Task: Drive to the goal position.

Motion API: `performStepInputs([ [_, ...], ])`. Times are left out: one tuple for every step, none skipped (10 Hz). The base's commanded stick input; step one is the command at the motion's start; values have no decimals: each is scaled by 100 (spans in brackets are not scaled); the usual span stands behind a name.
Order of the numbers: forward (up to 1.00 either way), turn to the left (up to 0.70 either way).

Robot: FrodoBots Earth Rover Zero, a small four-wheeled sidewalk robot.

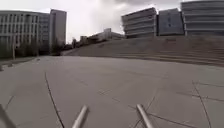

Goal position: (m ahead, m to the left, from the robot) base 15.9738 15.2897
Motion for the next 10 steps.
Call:
performStepInputs([
  [100,0],
  [100,0],
  [100,0],
  [100,0],
  [100,0],
  [100,0],
  [100,0],
  [100,0],
  [100,0],
  [100,0],
])
